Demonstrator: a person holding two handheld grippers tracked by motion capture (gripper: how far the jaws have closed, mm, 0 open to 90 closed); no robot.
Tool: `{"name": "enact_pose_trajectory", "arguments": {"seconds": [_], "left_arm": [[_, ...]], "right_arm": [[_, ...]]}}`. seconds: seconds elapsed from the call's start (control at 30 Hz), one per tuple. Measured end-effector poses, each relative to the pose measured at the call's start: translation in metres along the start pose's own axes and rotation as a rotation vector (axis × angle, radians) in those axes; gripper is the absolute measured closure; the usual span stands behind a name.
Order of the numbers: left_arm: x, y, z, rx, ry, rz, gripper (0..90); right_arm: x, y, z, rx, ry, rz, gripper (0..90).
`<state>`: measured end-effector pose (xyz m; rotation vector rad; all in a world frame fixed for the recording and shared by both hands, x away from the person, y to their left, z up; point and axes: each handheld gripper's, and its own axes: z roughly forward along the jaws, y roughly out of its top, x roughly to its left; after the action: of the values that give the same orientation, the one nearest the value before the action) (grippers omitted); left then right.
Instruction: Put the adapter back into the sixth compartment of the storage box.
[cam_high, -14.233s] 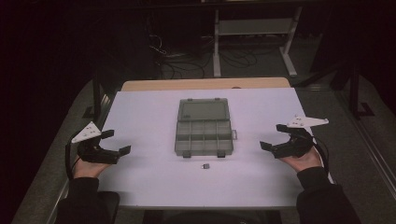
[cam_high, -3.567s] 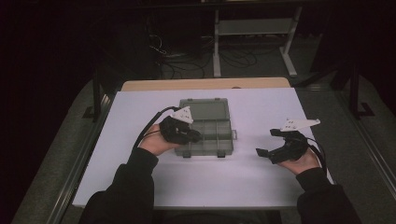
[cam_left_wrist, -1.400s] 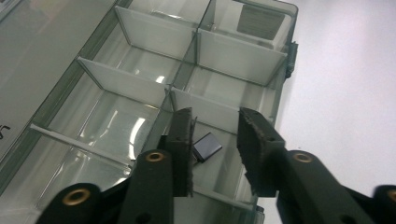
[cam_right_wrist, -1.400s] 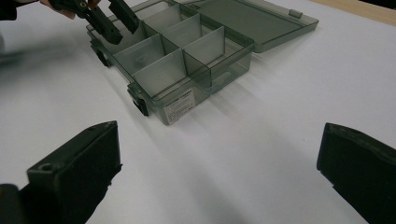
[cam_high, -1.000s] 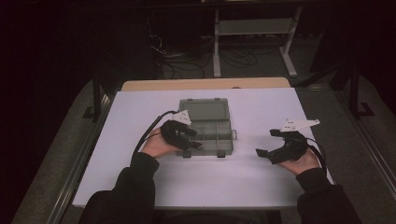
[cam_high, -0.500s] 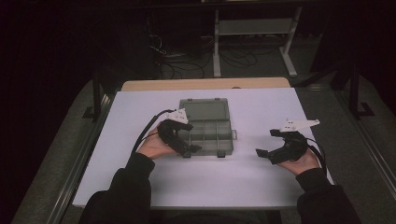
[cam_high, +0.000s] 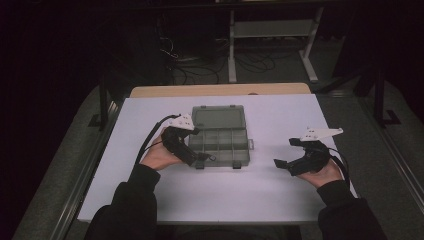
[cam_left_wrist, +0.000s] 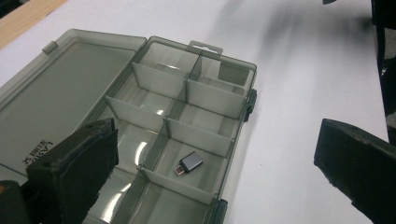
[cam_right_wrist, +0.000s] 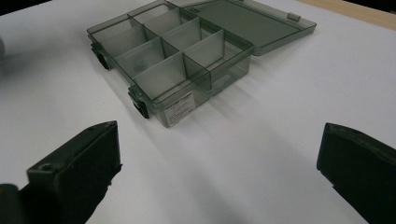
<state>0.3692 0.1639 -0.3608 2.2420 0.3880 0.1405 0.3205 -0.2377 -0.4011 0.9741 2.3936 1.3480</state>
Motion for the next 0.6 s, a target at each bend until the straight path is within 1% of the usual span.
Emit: {"name": "enact_pose_trajectory", "arguments": {"seconds": [0.1, 0.13, 0.3, 0.43, 0.6], "left_arm": [[-0.001, 0.000, -0.001, -0.002, 0.004, 0.002, 0.0], [-0.003, 0.001, -0.008, -0.012, 0.019, 0.009, 0.0], [-0.003, 0.000, -0.015, -0.018, 0.038, 0.016, 0.0], [-0.002, -0.004, -0.023, -0.019, 0.044, -0.006, 0.0], [-0.001, -0.010, -0.029, -0.023, 0.056, -0.017, 0.0]], "right_arm": [[0.000, 0.000, 0.000, 0.000, 0.001, 0.001, 0.0], [0.000, 0.000, 0.000, 0.001, 0.002, 0.001, 0.0], [0.000, 0.001, 0.002, 0.003, 0.006, -0.001, 0.0], [0.000, 0.001, 0.002, 0.003, 0.008, -0.001, 0.0], [0.000, 0.002, 0.003, 0.004, 0.009, -0.001, 0.0]]}}
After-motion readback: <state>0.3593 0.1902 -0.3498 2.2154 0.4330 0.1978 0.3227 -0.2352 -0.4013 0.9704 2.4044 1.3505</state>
